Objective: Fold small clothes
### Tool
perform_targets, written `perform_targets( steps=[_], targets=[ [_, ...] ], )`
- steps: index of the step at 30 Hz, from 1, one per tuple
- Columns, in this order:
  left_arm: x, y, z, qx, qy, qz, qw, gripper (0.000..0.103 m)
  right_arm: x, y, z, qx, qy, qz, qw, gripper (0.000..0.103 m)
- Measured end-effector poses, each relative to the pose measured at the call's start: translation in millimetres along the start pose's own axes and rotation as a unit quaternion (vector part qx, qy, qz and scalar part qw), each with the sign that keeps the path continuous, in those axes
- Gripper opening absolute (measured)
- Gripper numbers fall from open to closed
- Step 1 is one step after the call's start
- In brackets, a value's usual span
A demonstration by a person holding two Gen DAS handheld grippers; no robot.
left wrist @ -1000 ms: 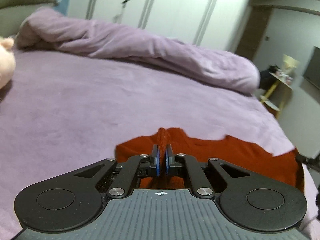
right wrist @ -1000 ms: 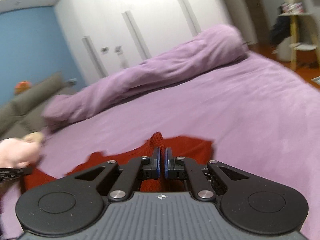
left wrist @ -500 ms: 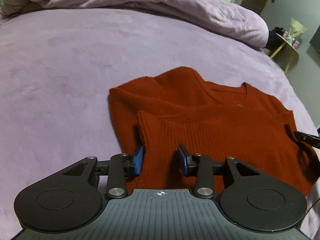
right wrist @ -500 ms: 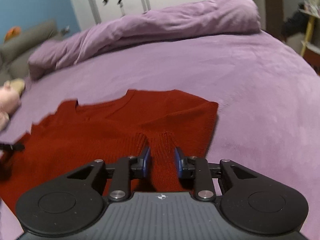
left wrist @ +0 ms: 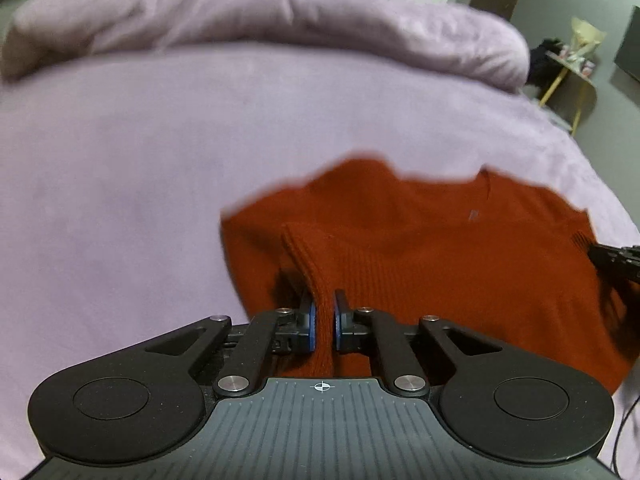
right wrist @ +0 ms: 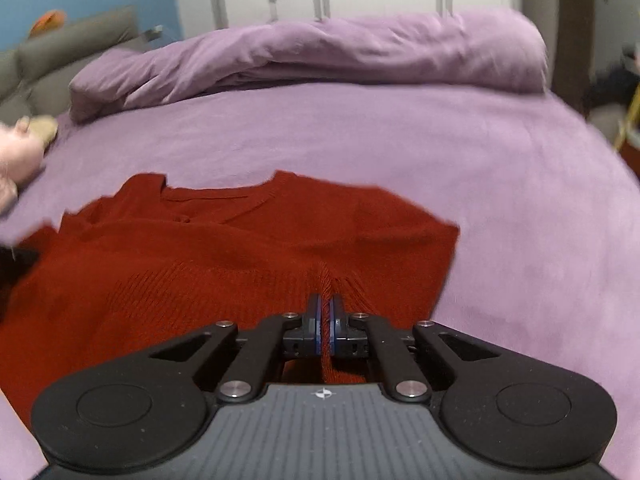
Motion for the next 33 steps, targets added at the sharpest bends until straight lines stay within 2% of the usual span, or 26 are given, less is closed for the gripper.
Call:
perform_targets(
  steps=[2,5,8,11,14,16,17,18,19,21,22,23,25,26,28,30,33],
  targets=[
    [-24.5,-1.1,-11.0,-0.008,-0.035,0.013,0.9993,0.009,-17.4,0.4,-8.3,0.008,-0.034,-0.015,0.999,0.003],
    [-63.1,1.8,-14.1,-0.036,-0.079,0.024,0.9959,0.009,-47.3,-12.6,-10.6,0.04,-0.077,0.006,0.996,0.003],
    [-91.4,1.4,1.6,-0.066,-0.1,0.039,0.992,0.009,-75.3,-24.7,-0.6,0.09,-0.111,0.004,0.99,0.003],
    [-106.6,-0.7,27.7,-0.095,-0.103,0.051,0.9888,0.009,-91.4,-26.9,18.5,0.119,-0.12,0.002,0.986,0.003],
    [-102.0,5.0,57.8,-0.132,-0.083,0.051,0.9864,0.009,-97.4,-29.1,40.4,0.14,-0.118,0.004,0.983,0.003],
    [-87.5,12.3,75.0,-0.143,-0.049,0.041,0.9877,0.02,-94.1,-31.0,52.8,0.146,-0.11,0.019,0.983,0.004],
    [-80.2,18.4,77.6,-0.155,-0.035,0.028,0.9868,0.021,-91.5,-32.6,58.2,0.149,-0.104,0.025,0.983,0.004],
    [-74.5,24.3,74.3,-0.165,-0.033,0.013,0.9856,0.025,-87.6,-34.5,63.2,0.158,-0.093,0.028,0.983,0.005],
    [-70.1,28.1,68.5,-0.167,-0.036,-0.003,0.9853,0.034,-85.1,-36.2,65.9,0.172,-0.087,0.025,0.981,0.006],
    [-64.9,25.8,56.0,-0.137,-0.056,-0.035,0.9883,0.039,-83.7,-40.9,60.5,0.209,-0.093,0.02,0.973,0.013],
    [-63.5,18.8,52.1,-0.121,-0.066,-0.049,0.9893,0.042,-84.4,-37.8,56.0,0.213,-0.108,0.027,0.971,0.013],
    [-62.7,8.1,51.2,-0.102,-0.073,-0.06,0.9904,0.044,-84.0,-29.9,54.1,0.195,-0.118,0.042,0.973,0.013],
    [-60.4,-14.9,59.0,-0.069,-0.076,-0.074,0.992,0.055,-75.8,10.2,62.1,0.098,-0.108,0.085,0.986,0.013],
    [-58.1,-27.4,68.6,-0.055,-0.07,-0.074,0.9933,0.055,-70.7,35.8,67.8,0.045,-0.095,0.091,0.99,0.013],
    [-51.4,-44.0,87.9,-0.058,-0.059,-0.059,0.9948,0.055,-57.6,90.4,76.6,-0.042,-0.078,0.074,0.993,0.012],
    [-42.0,-49.3,103.8,-0.072,-0.054,-0.028,0.9956,0.055,-44.4,120.2,85.2,-0.069,-0.063,0.031,0.995,0.012],
    [-29.7,-40.4,120.1,-0.113,-0.054,0.011,0.9921,0.056,-31.5,111.7,98.6,-0.022,-0.067,-0.051,0.996,0.013]
  ],
)
Point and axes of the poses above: each gripper's, at about its wrist camera, not at the fingertips, and z roughly the way its jaws point, y to its left, x to its underside, the point moved 10 cm from there along z, roughly the way its jaws point, and after that the axes turned 9 degrees about -y, right-handed, at the moved point
